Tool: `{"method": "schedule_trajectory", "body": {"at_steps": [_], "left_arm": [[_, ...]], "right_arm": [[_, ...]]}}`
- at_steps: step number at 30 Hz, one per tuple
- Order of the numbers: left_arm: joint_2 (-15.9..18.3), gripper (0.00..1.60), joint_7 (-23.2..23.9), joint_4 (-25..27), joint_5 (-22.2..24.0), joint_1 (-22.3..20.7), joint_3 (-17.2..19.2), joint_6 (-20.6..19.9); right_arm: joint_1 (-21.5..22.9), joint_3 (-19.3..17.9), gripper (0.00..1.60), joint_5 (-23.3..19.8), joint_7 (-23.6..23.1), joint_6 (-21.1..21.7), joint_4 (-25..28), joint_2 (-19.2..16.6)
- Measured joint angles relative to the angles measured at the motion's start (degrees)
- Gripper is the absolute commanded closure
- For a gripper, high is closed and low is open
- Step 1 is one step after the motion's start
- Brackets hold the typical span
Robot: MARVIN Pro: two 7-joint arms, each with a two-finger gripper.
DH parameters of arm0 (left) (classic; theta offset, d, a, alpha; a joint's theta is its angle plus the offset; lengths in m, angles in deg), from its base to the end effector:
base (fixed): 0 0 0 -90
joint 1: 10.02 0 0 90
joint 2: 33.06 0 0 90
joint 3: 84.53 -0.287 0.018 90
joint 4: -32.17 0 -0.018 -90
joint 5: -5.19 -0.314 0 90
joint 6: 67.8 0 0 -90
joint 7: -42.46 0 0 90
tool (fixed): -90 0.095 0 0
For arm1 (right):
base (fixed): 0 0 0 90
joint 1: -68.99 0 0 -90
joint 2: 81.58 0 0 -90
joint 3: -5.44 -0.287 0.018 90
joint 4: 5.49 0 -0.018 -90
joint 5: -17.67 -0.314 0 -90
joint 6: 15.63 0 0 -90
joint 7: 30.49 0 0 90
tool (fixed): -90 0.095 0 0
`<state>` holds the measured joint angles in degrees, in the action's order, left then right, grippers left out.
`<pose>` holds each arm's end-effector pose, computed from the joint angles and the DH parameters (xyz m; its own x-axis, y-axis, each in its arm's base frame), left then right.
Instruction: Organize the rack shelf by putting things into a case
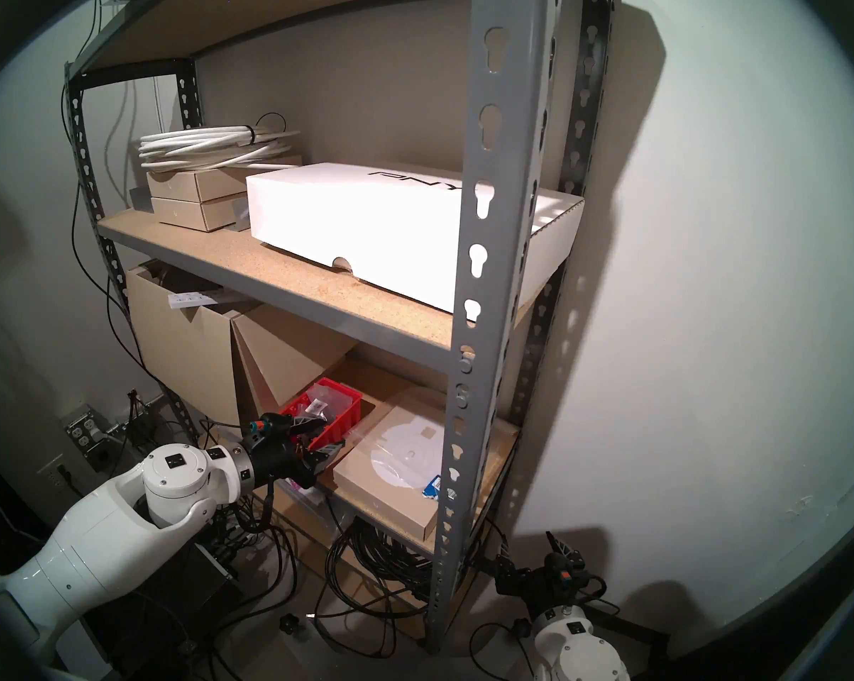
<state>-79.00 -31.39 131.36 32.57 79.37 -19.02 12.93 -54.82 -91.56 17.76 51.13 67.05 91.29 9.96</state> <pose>0.3729 0.0228 -0.3095 0.1957 -0.3284 0.9241 -0.6604 -0.7407 -0.1234 0.2135 -0.0312 -0.4389 0.3392 0.0052 0.9407 0.0219 -0.9998 -0.0024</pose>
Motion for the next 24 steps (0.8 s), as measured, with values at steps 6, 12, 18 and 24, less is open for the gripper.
{"method": "schedule_trajectory", "body": {"at_steps": [6, 12, 18, 24], "left_arm": [[-0.2, 0.89, -0.4, -0.6, -1.2, -0.6, -0.5, 0.1], [-0.4, 1.04, -0.6, -0.9, -1.7, -0.9, -0.6, 0.2], [-0.5, 1.60, -0.8, -1.0, -1.9, -0.9, -0.5, 0.2], [-0.5, 1.60, -1.3, -0.8, -2.1, -0.8, -0.5, 0.0]], "right_arm": [[0.0, 0.0, 0.00, 0.0, 0.0, 0.0, 0.0, 0.0], [0.0, 0.0, 0.00, 0.0, 0.0, 0.0, 0.0, 0.0], [0.0, 0.0, 0.00, 0.0, 0.0, 0.0, 0.0, 0.0], [0.0, 0.0, 0.00, 0.0, 0.0, 0.0, 0.0, 0.0]]}}
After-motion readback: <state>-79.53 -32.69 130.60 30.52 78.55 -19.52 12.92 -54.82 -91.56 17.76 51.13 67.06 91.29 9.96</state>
